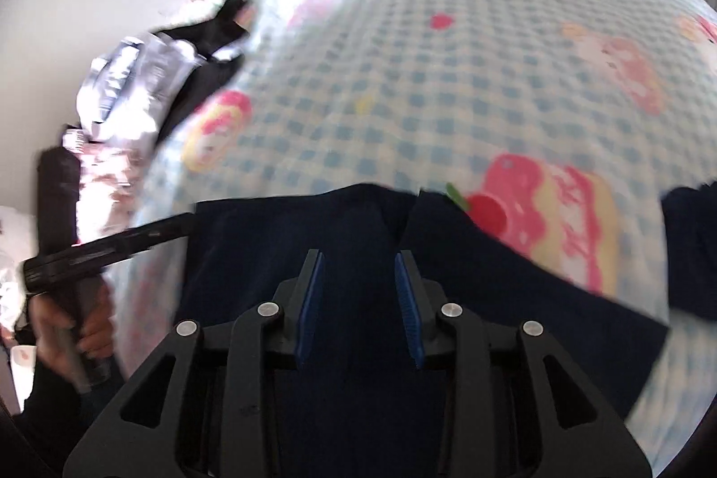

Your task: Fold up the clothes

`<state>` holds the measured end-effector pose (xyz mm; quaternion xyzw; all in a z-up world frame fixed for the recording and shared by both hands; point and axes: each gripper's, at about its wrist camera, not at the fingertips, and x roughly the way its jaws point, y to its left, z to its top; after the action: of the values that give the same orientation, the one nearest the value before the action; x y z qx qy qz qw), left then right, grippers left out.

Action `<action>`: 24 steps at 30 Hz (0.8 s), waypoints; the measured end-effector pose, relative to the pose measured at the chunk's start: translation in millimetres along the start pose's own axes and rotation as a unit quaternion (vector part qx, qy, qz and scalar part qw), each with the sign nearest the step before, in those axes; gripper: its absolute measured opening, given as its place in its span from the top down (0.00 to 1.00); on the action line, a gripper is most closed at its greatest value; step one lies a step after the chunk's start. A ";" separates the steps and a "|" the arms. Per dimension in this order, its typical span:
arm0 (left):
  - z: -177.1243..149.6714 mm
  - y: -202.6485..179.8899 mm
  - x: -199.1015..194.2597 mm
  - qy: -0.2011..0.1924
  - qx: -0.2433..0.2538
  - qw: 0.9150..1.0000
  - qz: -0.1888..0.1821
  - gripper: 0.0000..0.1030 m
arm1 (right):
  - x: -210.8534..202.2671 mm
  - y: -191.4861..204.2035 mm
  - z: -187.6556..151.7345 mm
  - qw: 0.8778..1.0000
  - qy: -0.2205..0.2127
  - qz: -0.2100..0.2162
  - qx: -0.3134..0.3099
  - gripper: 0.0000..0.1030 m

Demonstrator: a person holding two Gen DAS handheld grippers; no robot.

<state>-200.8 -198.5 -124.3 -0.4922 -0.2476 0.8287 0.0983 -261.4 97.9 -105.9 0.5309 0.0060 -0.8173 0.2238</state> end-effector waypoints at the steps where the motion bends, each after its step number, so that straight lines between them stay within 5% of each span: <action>1: 0.5 0.4 4.1 0.001 0.001 1.000 -0.003 0.57 | 13.1 1.3 6.4 1.000 0.008 -0.007 -0.004 0.68; 9: -3.1 10.6 9.9 -0.016 -0.010 0.999 -0.051 0.55 | 11.2 -54.9 7.0 0.992 0.003 -0.115 0.057 0.68; 14: -4.6 5.2 11.1 -0.023 -0.008 0.997 -0.069 0.55 | -7.3 -21.4 16.5 0.998 -0.053 -0.037 0.024 0.64; 18: -8.6 2.5 26.4 -0.002 -0.005 0.998 -0.070 0.50 | 38.2 -6.6 19.0 1.000 0.016 -0.027 0.006 0.61; 22: -2.9 3.2 31.3 0.000 -0.021 0.994 -0.104 0.50 | 47.2 -26.6 12.8 0.999 0.013 -0.006 0.050 0.85; 24: -3.5 2.1 30.9 -0.008 -0.030 0.992 -0.121 0.69 | 41.9 -31.4 13.0 0.996 0.004 0.059 0.063 0.93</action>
<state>-213.0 -186.6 -150.4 -0.4546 -0.3305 0.8071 0.1809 -298.5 107.9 -143.9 0.5471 -0.0756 -0.7992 0.2372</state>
